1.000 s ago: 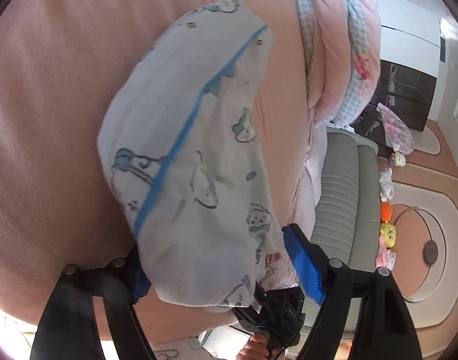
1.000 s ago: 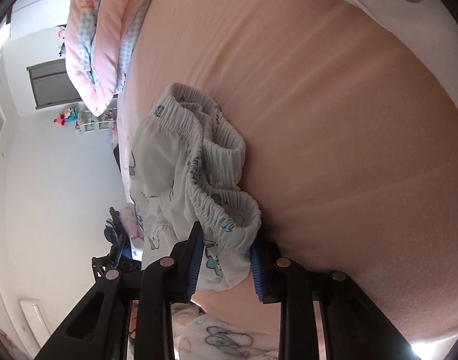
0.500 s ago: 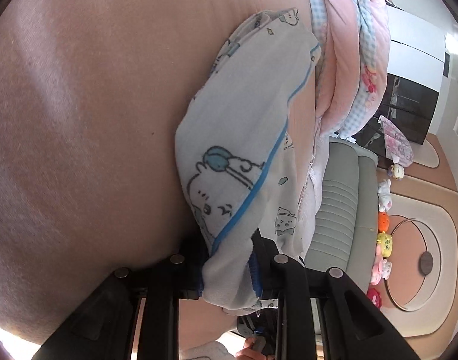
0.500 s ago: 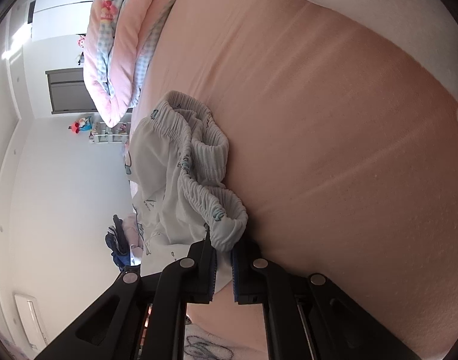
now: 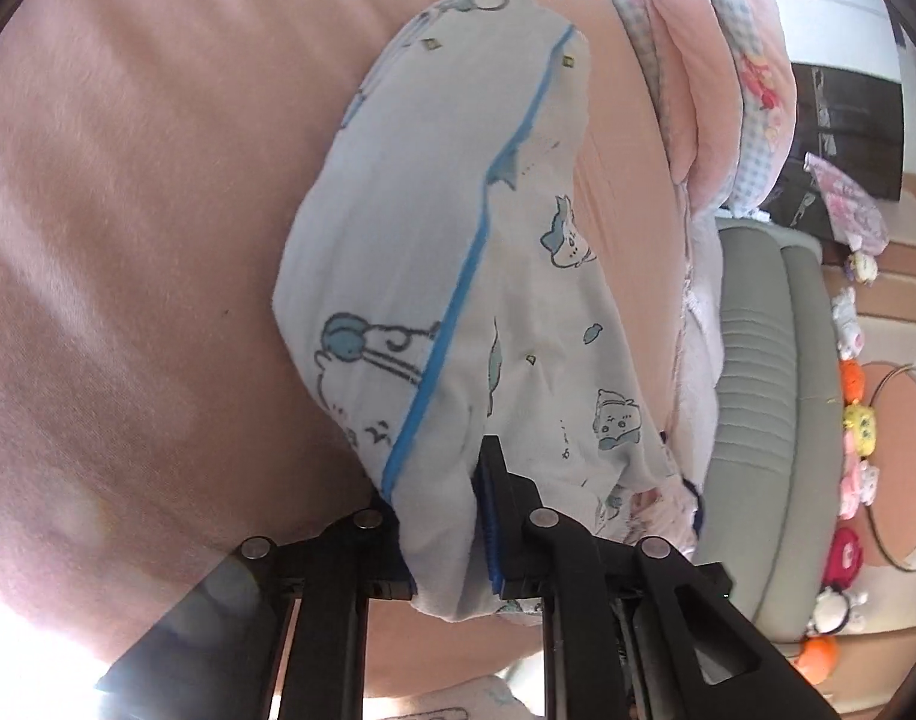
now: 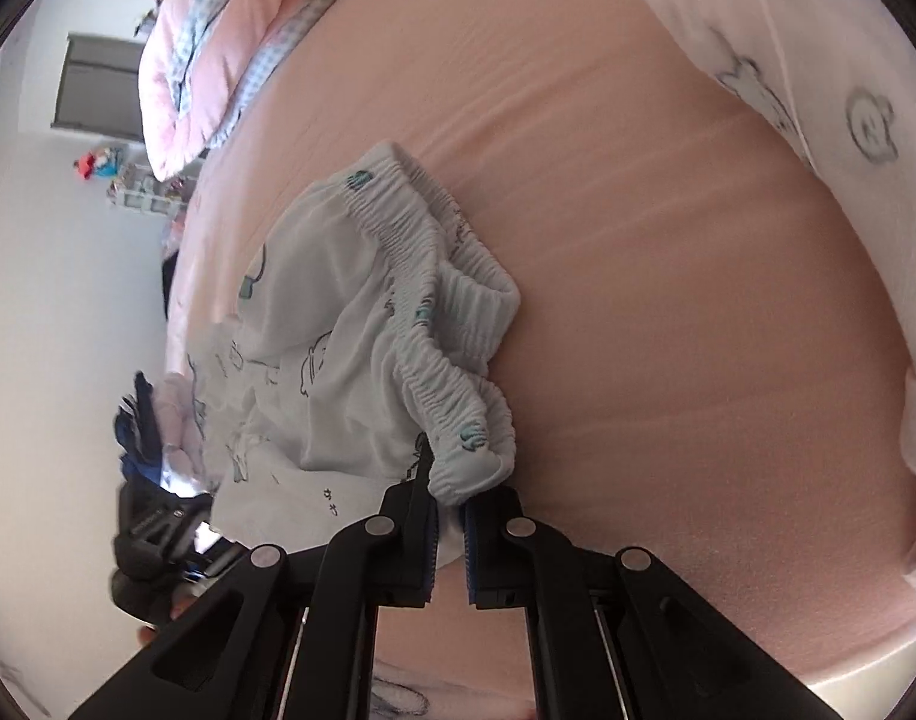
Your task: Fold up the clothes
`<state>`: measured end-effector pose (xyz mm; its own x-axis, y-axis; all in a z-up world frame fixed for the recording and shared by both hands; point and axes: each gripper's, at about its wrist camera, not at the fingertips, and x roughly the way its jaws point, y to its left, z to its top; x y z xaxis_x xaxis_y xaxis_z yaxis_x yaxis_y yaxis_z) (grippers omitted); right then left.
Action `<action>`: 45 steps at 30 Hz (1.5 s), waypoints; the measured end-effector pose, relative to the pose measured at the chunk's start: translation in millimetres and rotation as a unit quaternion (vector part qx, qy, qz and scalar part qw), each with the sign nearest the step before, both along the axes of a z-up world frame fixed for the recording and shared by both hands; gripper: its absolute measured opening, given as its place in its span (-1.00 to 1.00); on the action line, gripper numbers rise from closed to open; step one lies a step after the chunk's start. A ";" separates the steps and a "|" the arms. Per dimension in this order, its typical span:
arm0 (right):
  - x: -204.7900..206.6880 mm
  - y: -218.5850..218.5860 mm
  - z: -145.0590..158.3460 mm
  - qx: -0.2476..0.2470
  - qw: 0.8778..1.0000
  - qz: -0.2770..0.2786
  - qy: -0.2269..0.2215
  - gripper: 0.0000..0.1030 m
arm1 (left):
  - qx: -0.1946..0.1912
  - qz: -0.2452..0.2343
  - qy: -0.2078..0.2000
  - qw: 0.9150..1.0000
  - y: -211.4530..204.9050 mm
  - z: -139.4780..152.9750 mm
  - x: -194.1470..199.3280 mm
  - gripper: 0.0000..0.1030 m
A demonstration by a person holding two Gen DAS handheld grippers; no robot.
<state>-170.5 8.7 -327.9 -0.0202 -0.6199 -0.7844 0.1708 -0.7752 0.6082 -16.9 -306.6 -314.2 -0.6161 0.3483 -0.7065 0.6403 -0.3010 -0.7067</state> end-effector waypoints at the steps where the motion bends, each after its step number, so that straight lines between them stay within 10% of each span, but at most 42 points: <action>1: 1.6 -4.5 5.0 0.017 1.000 0.012 0.013 -0.94 | -0.021 -0.010 -0.011 1.000 1.8 6.6 -3.0 -0.75; 8: 17.6 -16.7 29.5 0.092 0.990 0.067 0.084 -0.94 | -0.110 -0.058 -0.019 0.992 4.9 49.8 -7.0 -0.77; 27: 37.0 -38.1 123.0 0.067 0.976 0.085 0.191 -0.94 | -0.208 -0.137 0.033 0.968 -0.1 130.2 2.3 -0.78; 45: 27.1 -57.1 150.0 0.018 0.975 0.093 0.201 -0.94 | -0.126 -0.098 -0.016 0.987 -14.2 114.0 -10.1 -0.71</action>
